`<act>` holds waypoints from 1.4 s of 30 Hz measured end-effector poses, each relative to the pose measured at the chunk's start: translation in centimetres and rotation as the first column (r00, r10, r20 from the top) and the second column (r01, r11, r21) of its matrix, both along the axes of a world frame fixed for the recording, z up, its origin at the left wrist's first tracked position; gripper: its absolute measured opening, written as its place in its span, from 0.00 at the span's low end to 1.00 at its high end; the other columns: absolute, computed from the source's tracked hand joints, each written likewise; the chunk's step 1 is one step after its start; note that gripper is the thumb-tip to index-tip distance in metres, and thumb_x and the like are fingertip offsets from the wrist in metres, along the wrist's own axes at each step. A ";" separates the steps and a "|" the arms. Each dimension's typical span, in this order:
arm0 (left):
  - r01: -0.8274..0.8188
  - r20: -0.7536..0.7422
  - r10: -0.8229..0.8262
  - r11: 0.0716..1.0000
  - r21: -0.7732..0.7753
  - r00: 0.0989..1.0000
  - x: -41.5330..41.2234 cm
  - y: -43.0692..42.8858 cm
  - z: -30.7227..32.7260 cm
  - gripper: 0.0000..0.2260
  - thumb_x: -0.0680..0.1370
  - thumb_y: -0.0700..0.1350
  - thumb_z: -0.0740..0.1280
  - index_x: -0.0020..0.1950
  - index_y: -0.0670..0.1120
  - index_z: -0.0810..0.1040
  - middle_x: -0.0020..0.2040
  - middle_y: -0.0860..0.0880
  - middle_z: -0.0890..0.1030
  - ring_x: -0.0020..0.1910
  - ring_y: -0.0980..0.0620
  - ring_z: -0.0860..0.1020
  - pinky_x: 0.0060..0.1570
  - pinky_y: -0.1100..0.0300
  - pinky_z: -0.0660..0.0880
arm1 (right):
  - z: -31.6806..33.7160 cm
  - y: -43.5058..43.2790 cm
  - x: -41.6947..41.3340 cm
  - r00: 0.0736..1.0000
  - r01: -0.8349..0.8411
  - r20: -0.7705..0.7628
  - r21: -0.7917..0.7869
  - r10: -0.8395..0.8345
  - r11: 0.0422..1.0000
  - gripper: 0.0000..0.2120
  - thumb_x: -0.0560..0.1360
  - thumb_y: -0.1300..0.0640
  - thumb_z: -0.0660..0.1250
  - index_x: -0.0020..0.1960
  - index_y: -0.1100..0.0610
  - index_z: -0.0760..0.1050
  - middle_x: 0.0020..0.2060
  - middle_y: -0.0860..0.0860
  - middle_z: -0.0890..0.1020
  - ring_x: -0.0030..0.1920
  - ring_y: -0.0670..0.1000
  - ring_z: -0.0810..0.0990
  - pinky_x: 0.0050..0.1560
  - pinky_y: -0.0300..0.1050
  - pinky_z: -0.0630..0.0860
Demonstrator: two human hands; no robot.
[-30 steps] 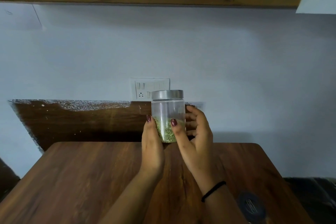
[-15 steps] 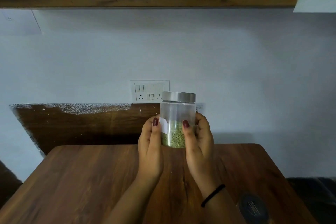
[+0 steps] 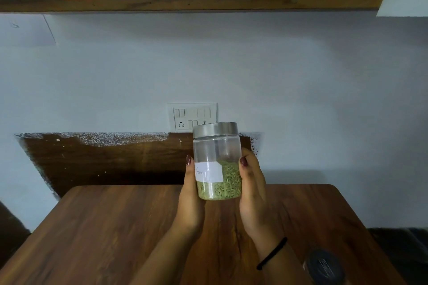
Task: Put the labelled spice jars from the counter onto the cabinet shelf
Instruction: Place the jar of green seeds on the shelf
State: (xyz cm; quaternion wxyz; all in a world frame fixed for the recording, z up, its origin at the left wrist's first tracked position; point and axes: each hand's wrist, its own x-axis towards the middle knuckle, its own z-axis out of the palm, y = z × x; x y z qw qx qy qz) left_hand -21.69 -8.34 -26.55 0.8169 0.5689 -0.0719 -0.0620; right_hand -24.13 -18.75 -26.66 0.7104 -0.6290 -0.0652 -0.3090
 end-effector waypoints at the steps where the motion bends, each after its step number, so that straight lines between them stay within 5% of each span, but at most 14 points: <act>1: -0.001 -0.006 0.001 1.000 0.004 1.000 -0.1 0.0 0.1 0.33 0.75 0.68 0.55 0.68 0.46 0.76 0.62 0.43 0.81 0.65 0.44 0.77 0.71 0.41 0.67 | 0.0 -0.2 0.1 0.999 0.035 0.006 -0.024 -0.035 0.999 0.16 0.77 0.42 0.58 0.59 0.47 0.77 0.57 0.58 0.77 0.57 0.56 0.79 0.58 0.54 0.77; 6: -0.032 -0.001 0.032 0.999 0.039 0.999 -0.3 -0.3 0.8 0.27 0.78 0.65 0.54 0.61 0.50 0.82 0.60 0.48 0.83 0.62 0.52 0.79 0.66 0.50 0.73 | 0.1 -1.1 0.4 0.997 0.075 0.013 -0.070 -0.074 0.995 0.11 0.77 0.41 0.57 0.56 0.33 0.74 0.62 0.57 0.72 0.61 0.58 0.76 0.62 0.64 0.73; 9: -0.025 0.073 0.018 0.995 0.101 0.997 -0.5 -0.8 1.3 0.27 0.85 0.53 0.48 0.41 0.63 0.86 0.43 0.57 0.86 0.46 0.63 0.82 0.54 0.57 0.75 | 0.1 -1.6 0.6 0.990 0.129 0.064 -0.128 -0.122 0.983 0.15 0.79 0.44 0.56 0.61 0.44 0.76 0.60 0.52 0.74 0.61 0.55 0.77 0.61 0.57 0.75; 12: -0.089 0.160 0.063 0.983 0.163 0.985 -0.3 -0.7 1.8 0.30 0.86 0.49 0.46 0.37 0.67 0.83 0.39 0.62 0.84 0.42 0.67 0.81 0.52 0.55 0.75 | 0.5 -2.3 0.6 0.979 0.191 0.114 -0.193 -0.171 0.962 0.14 0.79 0.48 0.57 0.61 0.47 0.76 0.57 0.49 0.76 0.61 0.51 0.78 0.58 0.44 0.75; 14: -0.161 0.255 0.112 0.970 0.181 0.961 0.2 -0.4 1.5 0.25 0.85 0.50 0.50 0.43 0.58 0.85 0.41 0.57 0.84 0.41 0.64 0.79 0.47 0.58 0.74 | 1.0 -2.7 0.2 0.980 0.186 0.115 -0.208 -0.165 0.960 0.13 0.79 0.47 0.59 0.61 0.44 0.77 0.57 0.47 0.78 0.61 0.49 0.78 0.56 0.42 0.77; 16: -0.181 0.333 0.115 0.968 0.173 0.936 0.5 -0.4 1.6 0.25 0.83 0.54 0.50 0.51 0.40 0.81 0.45 0.42 0.83 0.43 0.49 0.80 0.44 0.61 0.75 | 1.4 -3.1 -0.4 0.991 0.119 0.082 -0.207 -0.104 0.971 0.16 0.77 0.40 0.62 0.63 0.42 0.76 0.59 0.46 0.79 0.61 0.49 0.79 0.56 0.44 0.79; 18: -0.194 0.387 0.110 0.963 0.185 0.915 0.6 -0.3 1.9 0.24 0.85 0.50 0.49 0.51 0.34 0.79 0.45 0.36 0.81 0.42 0.50 0.80 0.42 0.67 0.74 | 1.7 -3.3 -0.9 1.000 0.006 0.021 -0.196 -0.002 0.981 0.26 0.73 0.35 0.67 0.67 0.46 0.73 0.60 0.47 0.79 0.60 0.52 0.80 0.54 0.47 0.80; 21: -0.239 0.432 0.133 0.950 0.201 0.892 0.8 -0.4 2.4 0.21 0.86 0.46 0.50 0.48 0.37 0.79 0.42 0.39 0.81 0.39 0.61 0.79 0.39 0.72 0.73 | 2.1 -3.2 -1.2 0.997 -0.078 -0.044 -0.231 0.069 0.970 0.39 0.66 0.39 0.76 0.71 0.51 0.68 0.63 0.48 0.78 0.62 0.52 0.79 0.54 0.48 0.81; 25: -0.185 0.420 0.099 0.968 0.169 0.902 1.3 -0.5 3.0 0.27 0.80 0.58 0.52 0.53 0.37 0.79 0.47 0.37 0.82 0.49 0.38 0.79 0.48 0.44 0.77 | 2.9 -3.2 -1.2 0.996 -0.090 -0.016 -0.221 0.089 0.971 0.39 0.65 0.51 0.78 0.72 0.52 0.66 0.62 0.44 0.78 0.61 0.49 0.79 0.53 0.42 0.80; 29: -0.206 0.528 0.051 0.949 0.239 0.847 0.8 -0.7 4.7 0.20 0.86 0.45 0.49 0.52 0.42 0.81 0.46 0.51 0.84 0.45 0.58 0.81 0.44 0.67 0.76 | 3.6 -3.6 -1.2 0.998 -0.052 0.034 -0.175 0.058 0.983 0.37 0.64 0.53 0.78 0.70 0.50 0.68 0.60 0.45 0.80 0.60 0.51 0.80 0.52 0.41 0.80; 31: -0.211 0.587 0.003 0.935 0.286 0.809 0.7 -0.7 5.7 0.17 0.86 0.42 0.50 0.53 0.48 0.80 0.48 0.57 0.84 0.48 0.61 0.81 0.45 0.70 0.75 | 3.8 -3.8 -1.3 0.998 -0.020 0.056 -0.143 0.028 0.989 0.37 0.63 0.52 0.78 0.69 0.49 0.69 0.59 0.45 0.80 0.60 0.51 0.80 0.52 0.42 0.80; 36: -0.268 0.700 -0.002 0.923 0.276 0.714 1.0 -0.2 6.3 0.19 0.81 0.52 0.59 0.71 0.51 0.72 0.64 0.55 0.79 0.64 0.54 0.78 0.59 0.53 0.78 | 4.7 -4.3 -1.6 0.994 0.076 0.093 -0.140 -0.063 0.987 0.35 0.62 0.51 0.78 0.66 0.45 0.70 0.56 0.39 0.80 0.57 0.46 0.81 0.48 0.36 0.80; 42: -0.340 0.789 -0.038 0.888 0.308 0.614 1.0 -1.0 7.2 0.23 0.79 0.56 0.62 0.75 0.55 0.67 0.69 0.61 0.72 0.68 0.52 0.73 0.61 0.44 0.77 | 7.2 -6.1 -0.9 0.982 0.157 0.135 -0.179 -0.134 0.971 0.35 0.64 0.53 0.79 0.66 0.41 0.69 0.56 0.34 0.79 0.56 0.42 0.81 0.46 0.35 0.80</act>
